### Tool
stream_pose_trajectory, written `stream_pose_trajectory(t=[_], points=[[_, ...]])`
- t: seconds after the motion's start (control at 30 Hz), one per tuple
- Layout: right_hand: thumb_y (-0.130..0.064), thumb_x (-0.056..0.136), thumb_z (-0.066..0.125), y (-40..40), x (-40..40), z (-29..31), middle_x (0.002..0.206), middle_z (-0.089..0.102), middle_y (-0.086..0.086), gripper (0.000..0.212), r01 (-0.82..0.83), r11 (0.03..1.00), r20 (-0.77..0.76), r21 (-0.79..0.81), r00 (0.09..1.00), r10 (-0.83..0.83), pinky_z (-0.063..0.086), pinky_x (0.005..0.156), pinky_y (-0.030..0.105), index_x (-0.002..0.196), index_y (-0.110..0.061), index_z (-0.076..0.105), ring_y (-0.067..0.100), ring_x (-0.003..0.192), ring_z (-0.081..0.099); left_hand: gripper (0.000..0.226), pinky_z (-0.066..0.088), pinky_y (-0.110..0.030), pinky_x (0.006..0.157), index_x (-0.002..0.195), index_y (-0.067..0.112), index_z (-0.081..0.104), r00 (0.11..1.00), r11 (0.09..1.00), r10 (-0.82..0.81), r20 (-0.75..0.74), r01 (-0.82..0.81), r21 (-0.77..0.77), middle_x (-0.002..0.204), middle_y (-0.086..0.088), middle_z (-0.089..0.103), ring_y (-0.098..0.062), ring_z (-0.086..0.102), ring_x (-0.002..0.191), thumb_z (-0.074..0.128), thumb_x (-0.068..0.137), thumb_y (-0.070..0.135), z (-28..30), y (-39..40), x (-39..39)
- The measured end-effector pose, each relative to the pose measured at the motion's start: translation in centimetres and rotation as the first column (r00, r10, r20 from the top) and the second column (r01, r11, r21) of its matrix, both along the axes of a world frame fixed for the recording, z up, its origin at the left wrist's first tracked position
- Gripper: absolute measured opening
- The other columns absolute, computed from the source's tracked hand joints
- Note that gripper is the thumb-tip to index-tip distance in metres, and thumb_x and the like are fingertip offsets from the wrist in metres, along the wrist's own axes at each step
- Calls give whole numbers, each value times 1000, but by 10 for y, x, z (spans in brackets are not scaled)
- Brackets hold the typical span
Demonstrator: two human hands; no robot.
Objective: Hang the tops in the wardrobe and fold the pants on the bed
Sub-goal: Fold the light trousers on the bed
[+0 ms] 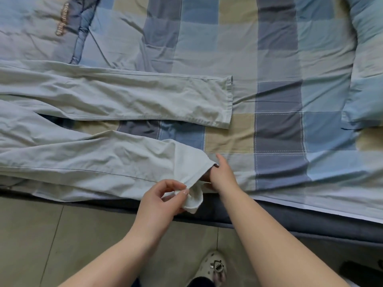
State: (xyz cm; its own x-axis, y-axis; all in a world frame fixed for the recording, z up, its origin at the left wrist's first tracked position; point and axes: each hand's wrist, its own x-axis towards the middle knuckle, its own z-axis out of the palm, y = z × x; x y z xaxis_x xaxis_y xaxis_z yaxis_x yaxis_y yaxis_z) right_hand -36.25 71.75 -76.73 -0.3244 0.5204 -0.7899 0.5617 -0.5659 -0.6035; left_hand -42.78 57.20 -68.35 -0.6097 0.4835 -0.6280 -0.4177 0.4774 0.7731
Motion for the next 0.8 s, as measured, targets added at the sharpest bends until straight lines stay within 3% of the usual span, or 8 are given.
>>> stream_pose_trajectory(t=[0.1,0.27,0.4,0.43,0.5,0.6,0.7,0.8], points=[[-25,89,48,5,-1,-2,128,53,-3,68,-8,1000,70,-8,997,9,53,89,43,149,-36,17,26,105,60,14,53,-17,61,77,25,70,1000,1000,2,-24,-1,15,73,5,69,-4,65,68,71,81,11,5,2,3],[-16,91,48,22,12,5,98,68,1,30,-97,966,179,240,982,55,49,76,31,112,-22,69,24,91,61,25,49,-19,61,82,35,65,971,984,-147,-191,122,-133,80,3,64,-8,61,62,77,75,15,-4,4,19],[1,83,47,45,11,24,114,67,-2,41,-135,734,127,665,990,68,36,73,17,107,-20,72,19,104,57,16,40,-21,58,75,26,59,866,886,-417,-276,321,-334,63,8,55,-5,50,58,75,74,23,-24,14,35],[3,82,46,53,11,25,117,67,-2,43,-194,720,161,666,980,116,37,75,17,108,-20,72,20,105,58,15,40,-21,59,72,26,58,853,855,-463,-240,360,-373,63,9,55,-5,52,61,72,75,24,-30,19,40],[5,85,42,69,15,25,119,66,3,45,-261,830,213,492,961,176,44,77,23,111,-19,71,19,96,60,13,44,-23,65,68,25,58,797,759,-585,-152,471,-450,66,10,59,-8,58,69,67,77,26,-39,29,52],[1,88,38,80,20,20,106,64,-1,45,-77,932,106,353,994,42,40,60,18,113,-19,69,5,69,51,15,44,-18,61,62,23,62,812,762,-581,-54,519,-388,59,12,61,-3,58,64,66,76,25,-48,44,65],[-3,88,40,89,22,16,107,63,-2,43,41,951,26,307,998,-51,47,76,23,118,-17,67,9,81,55,18,44,-16,57,58,22,65,875,839,-479,74,481,-256,52,11,60,0,53,53,68,75,22,-53,59,75],[-2,93,42,97,32,17,124,63,6,38,-145,950,107,277,987,120,42,97,25,122,-11,64,17,111,57,20,45,-21,64,60,22,66,865,827,-481,141,502,-253,58,6,61,-6,56,62,67,79,14,-65,62,81]])
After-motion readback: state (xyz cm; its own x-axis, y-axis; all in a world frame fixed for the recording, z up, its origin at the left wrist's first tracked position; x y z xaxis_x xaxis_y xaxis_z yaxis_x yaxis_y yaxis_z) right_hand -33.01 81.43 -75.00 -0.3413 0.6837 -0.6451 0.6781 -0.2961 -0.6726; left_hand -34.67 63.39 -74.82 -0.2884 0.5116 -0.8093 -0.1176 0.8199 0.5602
